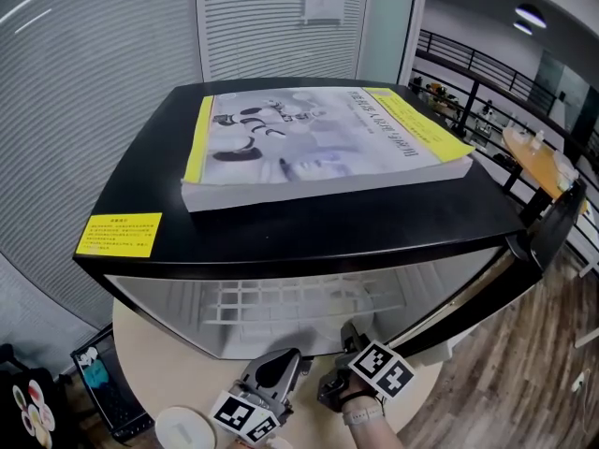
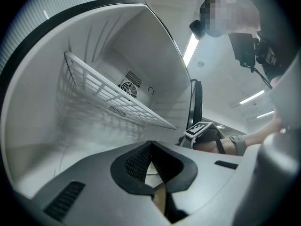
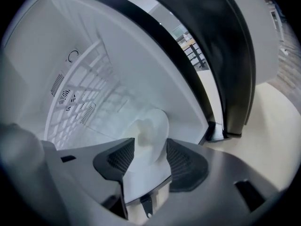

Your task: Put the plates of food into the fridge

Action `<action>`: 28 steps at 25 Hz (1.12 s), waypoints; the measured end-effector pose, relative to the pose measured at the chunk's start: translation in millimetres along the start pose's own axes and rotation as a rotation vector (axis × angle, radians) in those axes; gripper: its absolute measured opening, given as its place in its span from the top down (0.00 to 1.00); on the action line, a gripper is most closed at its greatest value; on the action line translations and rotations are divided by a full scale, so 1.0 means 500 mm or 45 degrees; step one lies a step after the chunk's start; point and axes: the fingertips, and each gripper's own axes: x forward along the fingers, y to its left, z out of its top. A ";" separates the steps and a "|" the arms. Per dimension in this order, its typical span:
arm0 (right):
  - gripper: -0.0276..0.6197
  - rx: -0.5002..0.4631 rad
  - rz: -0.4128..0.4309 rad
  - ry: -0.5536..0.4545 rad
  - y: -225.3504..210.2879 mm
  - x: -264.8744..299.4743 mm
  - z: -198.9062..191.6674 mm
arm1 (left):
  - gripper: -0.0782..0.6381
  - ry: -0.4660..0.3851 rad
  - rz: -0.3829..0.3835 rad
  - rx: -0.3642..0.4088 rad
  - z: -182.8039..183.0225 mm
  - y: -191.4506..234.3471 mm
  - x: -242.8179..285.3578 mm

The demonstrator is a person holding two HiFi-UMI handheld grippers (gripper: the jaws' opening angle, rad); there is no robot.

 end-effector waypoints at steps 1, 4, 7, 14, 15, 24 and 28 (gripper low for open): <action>0.65 -0.011 -0.002 -0.003 0.000 -0.002 0.000 | 0.88 0.000 -0.002 0.001 0.001 -0.001 -0.002; 0.62 -0.036 -0.008 -0.012 -0.006 -0.006 0.002 | 0.88 -0.001 -0.007 0.005 0.003 -0.006 -0.007; 0.62 -0.026 0.030 -0.010 -0.003 -0.017 -0.003 | 0.88 -0.004 -0.008 0.004 0.009 -0.010 -0.014; 0.62 -0.179 0.156 -0.072 0.033 -0.072 -0.012 | 0.88 -0.011 -0.005 0.009 0.023 -0.021 -0.030; 0.62 -0.222 0.178 -0.079 0.040 -0.079 -0.015 | 0.88 -0.013 -0.002 0.012 0.025 -0.022 -0.034; 0.71 -0.858 0.495 -0.230 0.157 -0.183 -0.057 | 0.88 -0.048 0.046 0.047 0.059 -0.020 -0.079; 0.83 -1.043 0.536 -0.256 0.187 -0.223 -0.081 | 0.88 -0.059 0.083 0.075 0.078 -0.011 -0.105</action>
